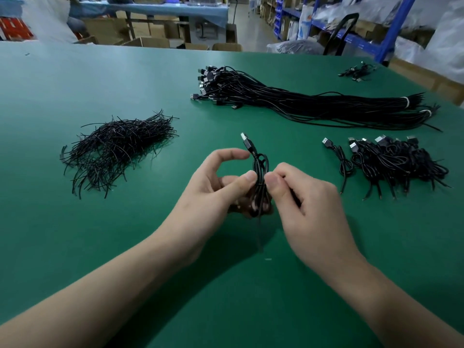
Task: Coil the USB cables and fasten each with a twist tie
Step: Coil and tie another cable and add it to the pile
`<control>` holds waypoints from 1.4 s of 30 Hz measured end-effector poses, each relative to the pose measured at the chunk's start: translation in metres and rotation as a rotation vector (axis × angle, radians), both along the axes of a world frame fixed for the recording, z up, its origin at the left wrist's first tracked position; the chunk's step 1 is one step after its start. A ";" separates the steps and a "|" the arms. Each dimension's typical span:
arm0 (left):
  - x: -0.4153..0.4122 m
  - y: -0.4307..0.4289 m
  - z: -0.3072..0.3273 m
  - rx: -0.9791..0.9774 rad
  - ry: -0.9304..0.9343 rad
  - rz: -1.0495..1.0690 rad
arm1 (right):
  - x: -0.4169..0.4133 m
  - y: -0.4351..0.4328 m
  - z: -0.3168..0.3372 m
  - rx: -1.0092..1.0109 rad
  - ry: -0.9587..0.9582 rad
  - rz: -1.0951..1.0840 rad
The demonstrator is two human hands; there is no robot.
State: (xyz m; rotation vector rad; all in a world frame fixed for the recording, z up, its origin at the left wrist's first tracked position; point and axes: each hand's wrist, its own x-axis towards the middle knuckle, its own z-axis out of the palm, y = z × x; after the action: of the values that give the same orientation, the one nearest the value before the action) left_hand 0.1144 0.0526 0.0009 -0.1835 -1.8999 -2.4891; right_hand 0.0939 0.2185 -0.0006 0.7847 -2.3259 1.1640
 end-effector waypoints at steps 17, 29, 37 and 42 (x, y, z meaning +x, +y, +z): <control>0.005 0.007 -0.006 -0.801 0.623 0.263 | -0.002 -0.007 -0.003 -0.355 -0.459 0.058; 0.002 0.007 0.000 -0.483 0.247 0.088 | 0.008 -0.003 0.001 -0.163 -0.018 -0.039; 0.003 0.001 0.002 -0.178 -0.080 -0.233 | 0.004 0.002 0.008 0.092 0.372 -0.089; 0.001 0.001 -0.001 -0.096 -0.105 -0.189 | 0.000 0.001 -0.004 -0.097 0.043 -0.003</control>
State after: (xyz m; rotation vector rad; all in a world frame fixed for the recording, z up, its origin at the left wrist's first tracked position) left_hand 0.1155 0.0533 0.0003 -0.2495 -2.1407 -2.5724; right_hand 0.0942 0.2194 -0.0042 0.7631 -2.2178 1.2362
